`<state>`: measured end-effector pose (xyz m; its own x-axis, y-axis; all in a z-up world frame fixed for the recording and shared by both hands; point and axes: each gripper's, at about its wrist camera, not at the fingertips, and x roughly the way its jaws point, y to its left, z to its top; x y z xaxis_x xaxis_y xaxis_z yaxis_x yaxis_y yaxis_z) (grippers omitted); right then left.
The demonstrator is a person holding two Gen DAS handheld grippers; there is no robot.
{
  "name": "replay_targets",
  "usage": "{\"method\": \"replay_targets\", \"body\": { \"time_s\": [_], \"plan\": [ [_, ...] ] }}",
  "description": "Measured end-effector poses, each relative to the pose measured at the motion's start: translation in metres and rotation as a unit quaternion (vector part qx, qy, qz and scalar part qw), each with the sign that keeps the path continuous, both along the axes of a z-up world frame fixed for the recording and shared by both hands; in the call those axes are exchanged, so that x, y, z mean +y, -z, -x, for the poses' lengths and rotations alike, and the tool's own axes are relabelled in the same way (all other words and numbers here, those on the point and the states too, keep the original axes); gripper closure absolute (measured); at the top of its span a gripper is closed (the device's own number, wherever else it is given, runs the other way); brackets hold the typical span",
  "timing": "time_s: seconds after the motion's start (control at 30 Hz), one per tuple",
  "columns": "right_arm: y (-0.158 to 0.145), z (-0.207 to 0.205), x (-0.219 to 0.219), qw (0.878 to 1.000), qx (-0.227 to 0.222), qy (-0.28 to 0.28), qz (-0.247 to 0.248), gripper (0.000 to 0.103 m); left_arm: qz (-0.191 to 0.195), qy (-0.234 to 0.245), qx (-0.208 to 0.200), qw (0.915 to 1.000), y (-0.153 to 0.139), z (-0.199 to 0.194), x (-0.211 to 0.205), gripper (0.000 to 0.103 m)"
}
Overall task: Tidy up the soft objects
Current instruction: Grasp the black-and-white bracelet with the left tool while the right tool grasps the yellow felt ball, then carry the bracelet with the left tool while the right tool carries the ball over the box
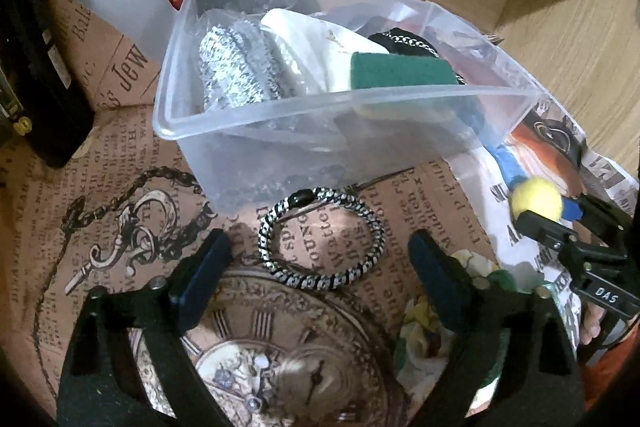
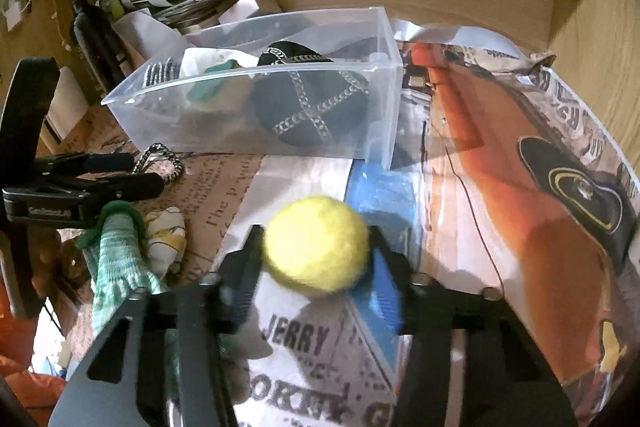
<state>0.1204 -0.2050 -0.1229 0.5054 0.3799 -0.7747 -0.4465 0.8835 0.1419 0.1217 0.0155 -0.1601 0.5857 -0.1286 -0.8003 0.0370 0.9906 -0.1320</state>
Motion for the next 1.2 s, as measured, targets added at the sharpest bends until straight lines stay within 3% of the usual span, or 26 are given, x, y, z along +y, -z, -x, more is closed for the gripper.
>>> {"method": "replay_targets", "body": {
  "time_s": [0.1,0.37,0.53,0.67,0.9,1.2],
  "plan": [
    [-0.004,0.001,-0.004,1.0,-0.009,0.004,-0.009,0.059,-0.011,0.0,-0.005,0.9999,0.0,-0.005,-0.006,0.028],
    [-0.01,0.005,-0.003,1.0,-0.023,0.003,-0.013,0.059,-0.039,0.014,-0.016,0.999,0.003,-0.002,-0.019,0.064],
    [-0.017,0.006,-0.005,0.999,-0.035,0.001,-0.015,0.059,-0.025,0.013,-0.015,0.9995,0.001,0.005,-0.011,0.085],
    [-0.027,0.006,-0.007,0.998,-0.051,0.002,-0.021,0.059,-0.02,0.016,-0.025,0.9994,-0.007,0.015,-0.007,0.089],
    [-0.055,0.005,-0.003,0.995,-0.093,0.0,-0.038,0.059,-0.021,0.026,-0.077,0.9964,-0.045,0.035,-0.011,0.088],
    [-0.088,-0.006,0.014,0.987,-0.149,-0.01,-0.051,0.059,-0.014,0.025,-0.146,0.9889,-0.094,0.029,-0.013,0.088]
  ]
}}
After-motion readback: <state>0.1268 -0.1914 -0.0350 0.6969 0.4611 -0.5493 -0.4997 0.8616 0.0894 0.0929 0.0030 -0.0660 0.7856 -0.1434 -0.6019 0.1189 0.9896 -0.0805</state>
